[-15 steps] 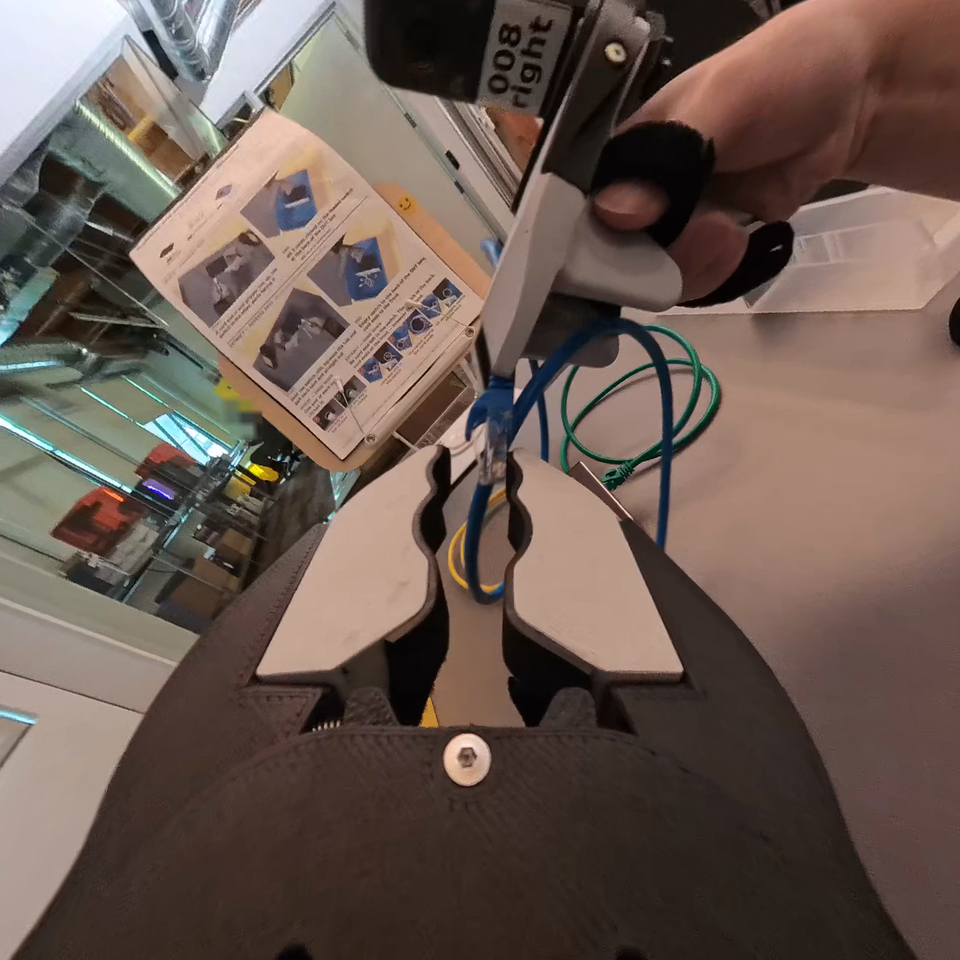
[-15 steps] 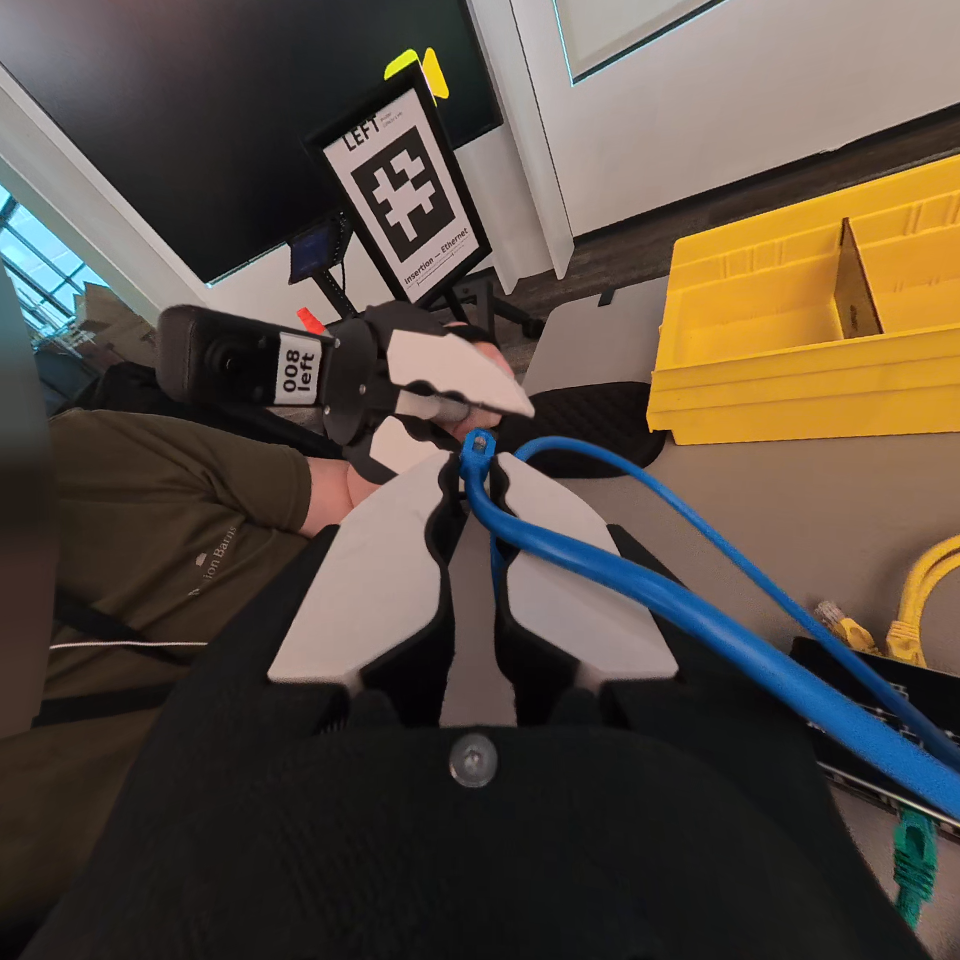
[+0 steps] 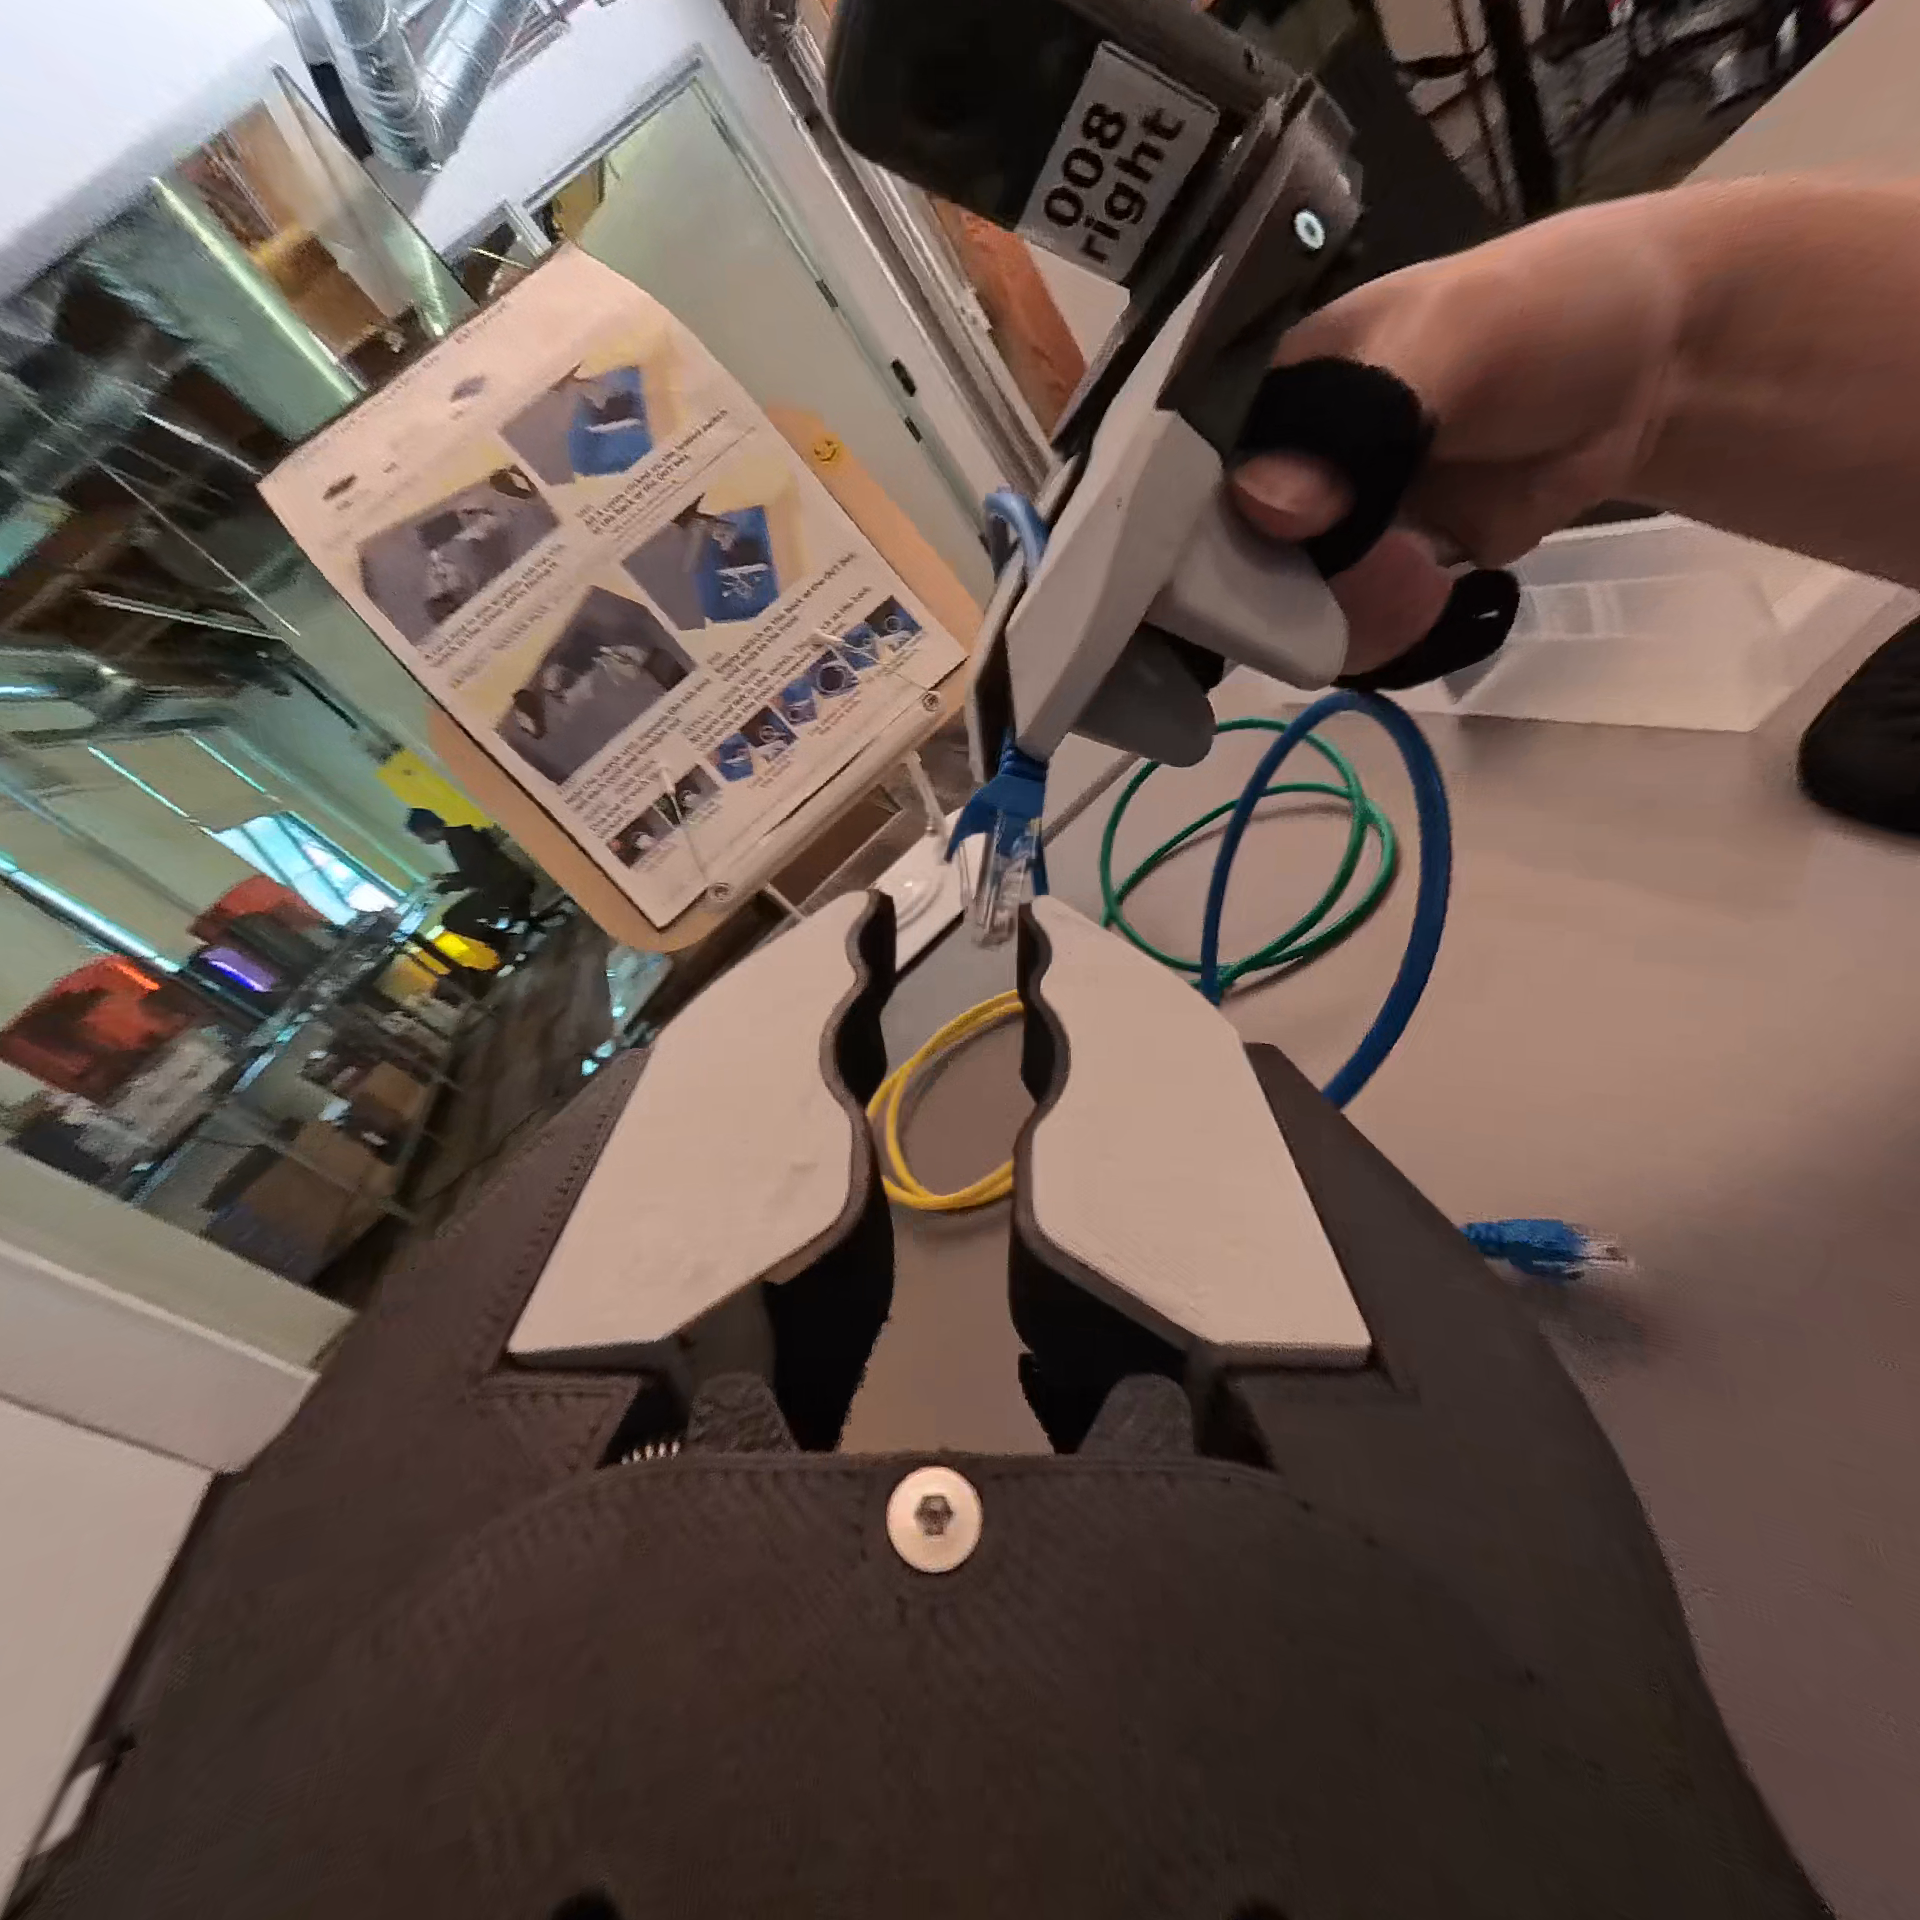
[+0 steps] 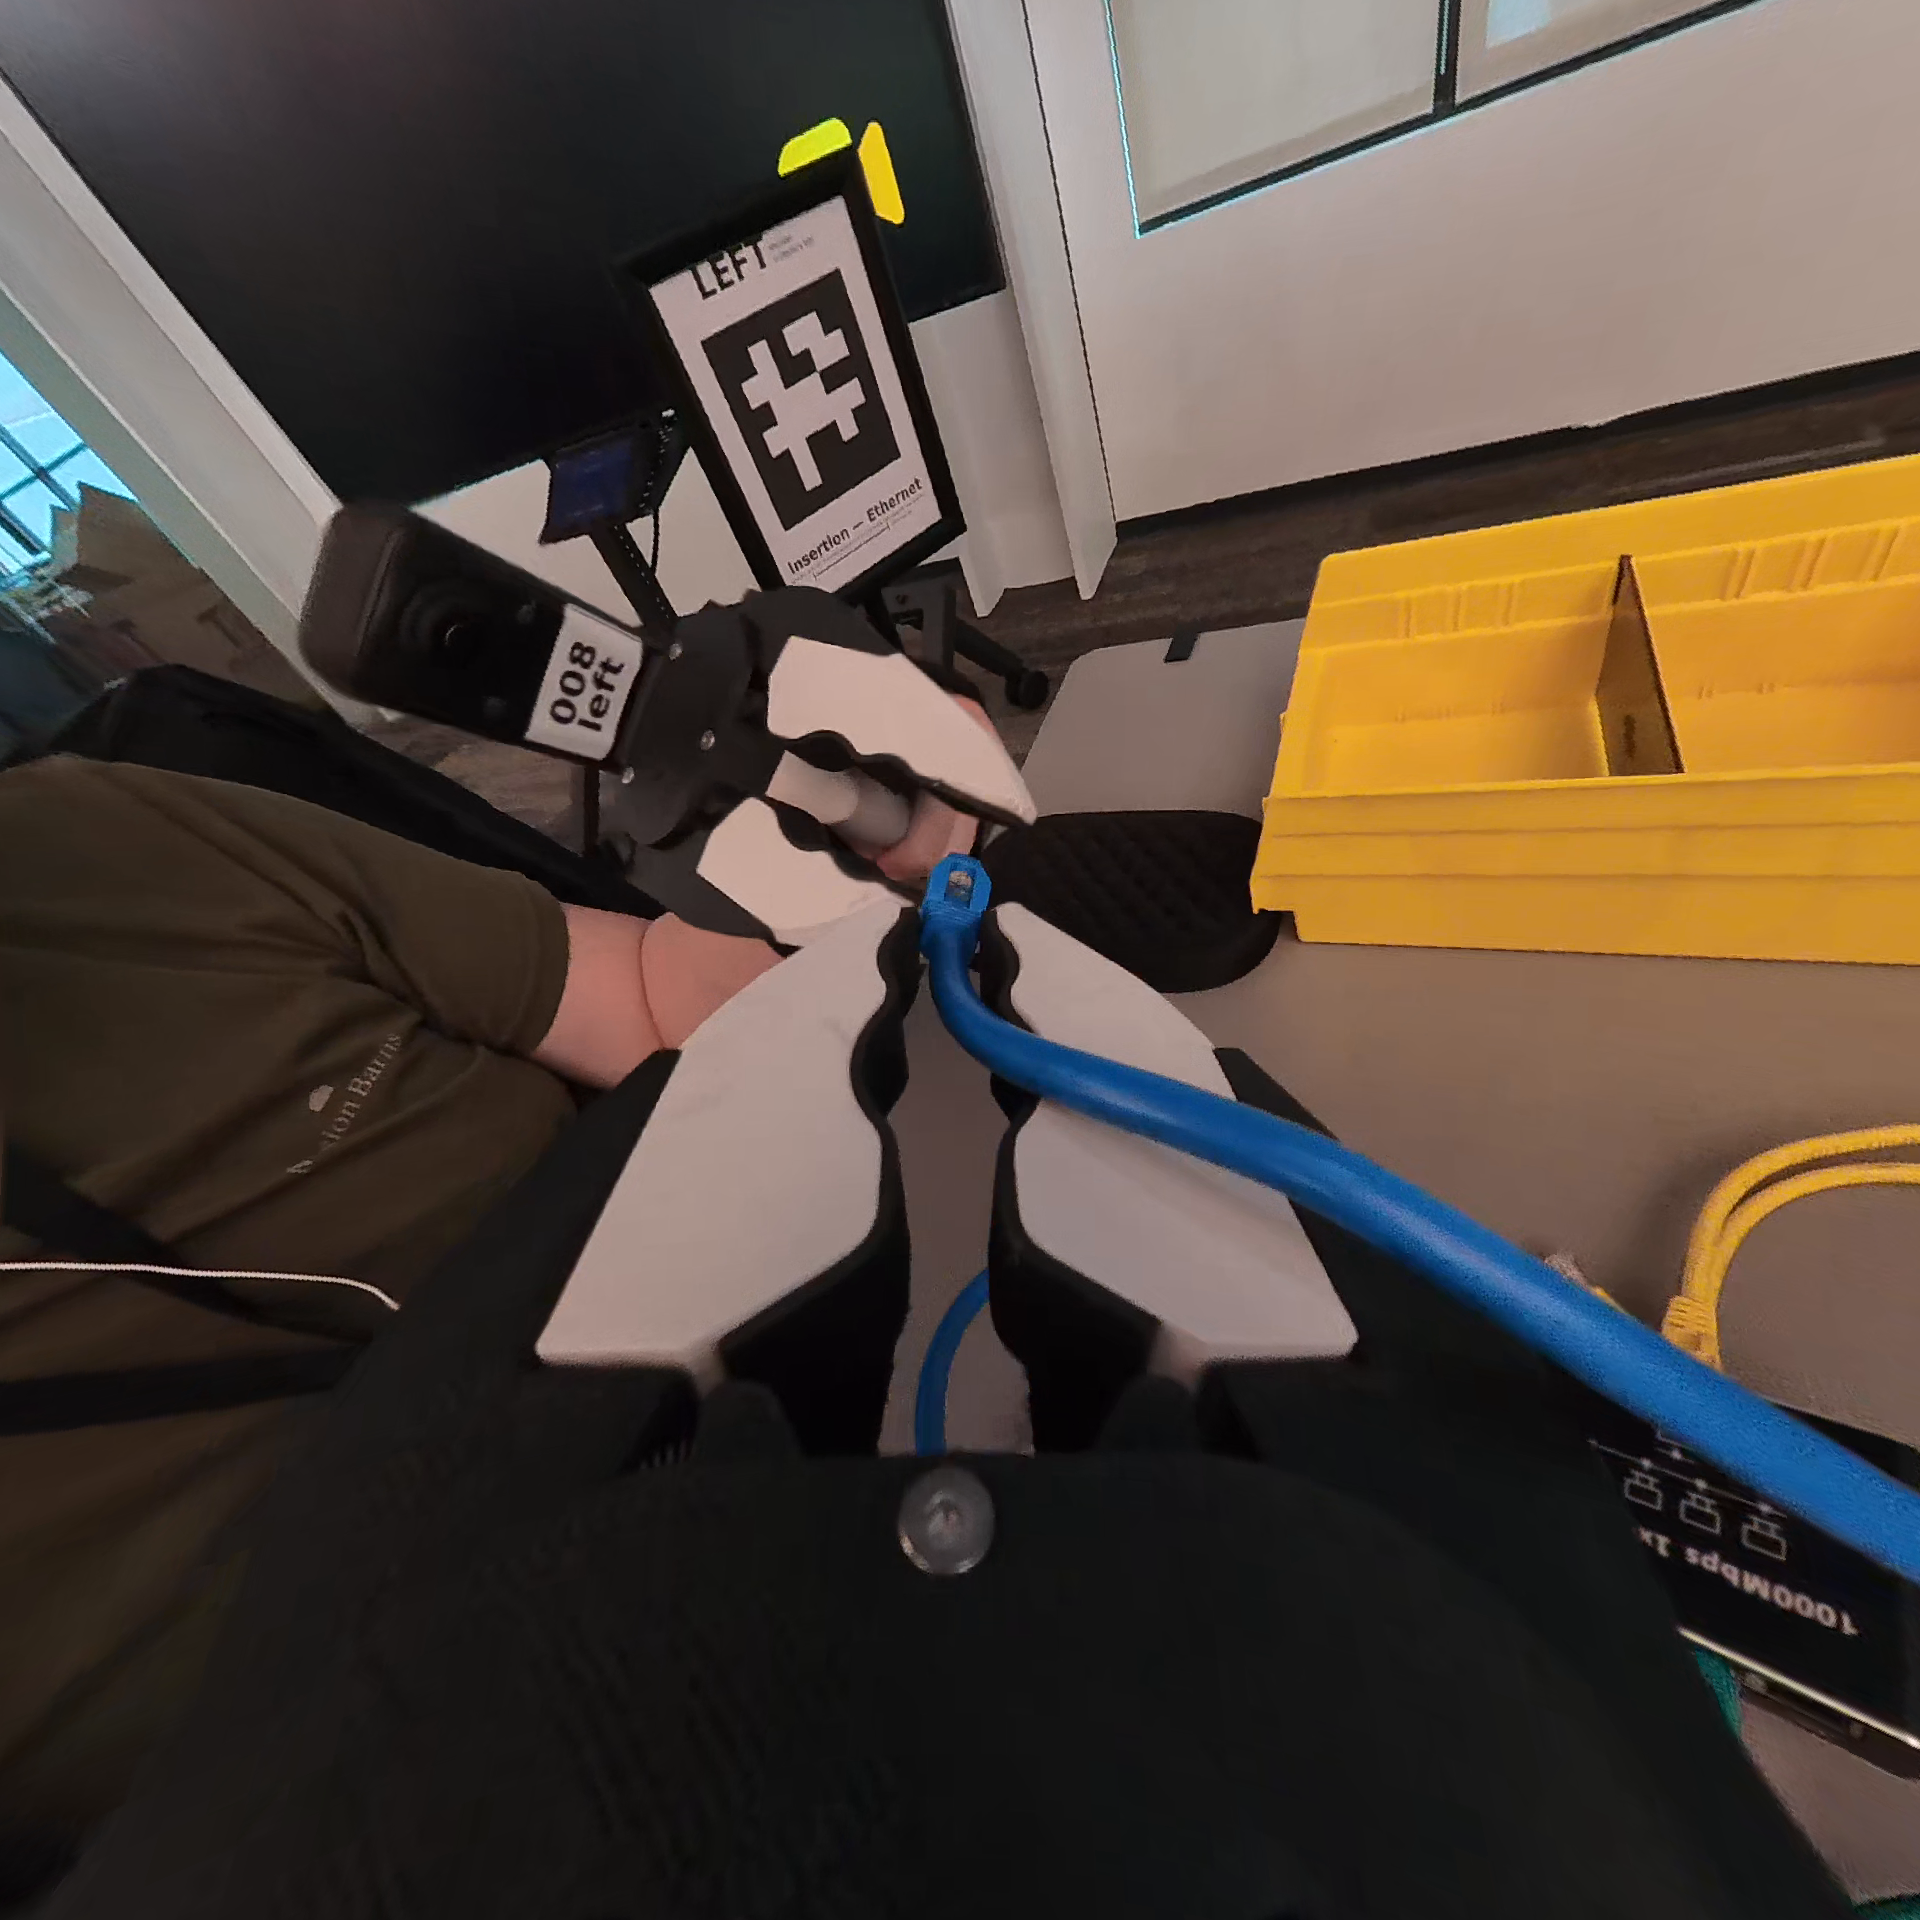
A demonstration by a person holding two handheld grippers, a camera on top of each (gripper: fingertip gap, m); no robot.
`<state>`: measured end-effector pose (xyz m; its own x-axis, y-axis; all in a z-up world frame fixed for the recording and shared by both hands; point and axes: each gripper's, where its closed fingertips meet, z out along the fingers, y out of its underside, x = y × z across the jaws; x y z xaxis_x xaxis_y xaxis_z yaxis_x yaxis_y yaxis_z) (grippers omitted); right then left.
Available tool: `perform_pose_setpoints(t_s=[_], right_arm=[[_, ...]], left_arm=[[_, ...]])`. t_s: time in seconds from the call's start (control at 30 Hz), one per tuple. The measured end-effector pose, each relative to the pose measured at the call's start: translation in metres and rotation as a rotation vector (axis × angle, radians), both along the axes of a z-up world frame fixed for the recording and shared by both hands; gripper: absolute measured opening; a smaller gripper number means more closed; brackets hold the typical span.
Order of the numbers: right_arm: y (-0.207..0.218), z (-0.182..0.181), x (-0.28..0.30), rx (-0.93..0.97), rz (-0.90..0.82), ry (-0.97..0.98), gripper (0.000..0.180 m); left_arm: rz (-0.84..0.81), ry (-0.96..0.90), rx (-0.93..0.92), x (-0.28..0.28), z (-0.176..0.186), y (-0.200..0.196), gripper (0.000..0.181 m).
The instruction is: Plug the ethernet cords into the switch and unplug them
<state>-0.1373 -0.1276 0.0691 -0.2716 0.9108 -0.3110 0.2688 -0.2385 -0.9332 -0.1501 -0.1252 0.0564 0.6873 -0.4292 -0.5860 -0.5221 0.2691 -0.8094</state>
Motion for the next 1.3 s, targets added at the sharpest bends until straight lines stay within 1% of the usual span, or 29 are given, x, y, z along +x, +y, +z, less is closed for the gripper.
perform_pose_setpoints(t_s=[0.13,0.3,0.37,0.53,0.77,1.0,1.13,1.2,1.23,1.27,1.3], right_arm=[[-0.002,0.000,-0.003,-0.003,0.002,0.007,0.011],[-0.004,-0.004,0.000,-0.063,0.030,-0.028,0.012],[-0.005,-0.010,0.001,-0.074,0.034,-0.068,0.013],[-0.005,-0.011,-0.002,-0.097,0.035,-0.076,0.011],[-0.008,-0.013,-0.003,-0.085,0.042,-0.083,0.011],[-0.007,-0.014,-0.003,-0.147,0.063,-0.089,0.011],[-0.002,-0.019,-0.005,-0.132,0.023,-0.124,0.011],[-0.002,-0.017,-0.004,-0.118,0.018,-0.119,0.011],[-0.002,-0.015,-0.002,-0.111,0.015,-0.118,0.011],[0.000,-0.014,0.001,-0.097,0.004,-0.123,0.011],[0.003,-0.012,0.005,-0.076,-0.010,-0.126,0.011]], left_arm=[[0.010,0.066,0.047,0.005,-0.001,-0.001,0.010],[0.041,0.213,0.146,0.006,-0.002,-0.004,0.009],[0.057,0.260,0.150,0.005,-0.005,-0.002,0.009],[0.039,0.265,0.116,0.002,-0.007,-0.003,0.009],[0.022,0.250,0.114,0.001,-0.009,-0.005,0.009],[0.031,0.277,0.130,0.001,-0.010,-0.005,0.009],[0.058,0.298,0.128,-0.001,-0.015,0.000,0.009],[0.051,0.254,0.125,0.000,-0.013,0.000,0.009],[0.049,0.199,0.116,-0.001,-0.009,0.001,0.016],[0.072,0.111,0.098,-0.006,-0.003,0.004,0.037],[0.079,0.015,0.033,-0.011,-0.001,0.008,0.053]])
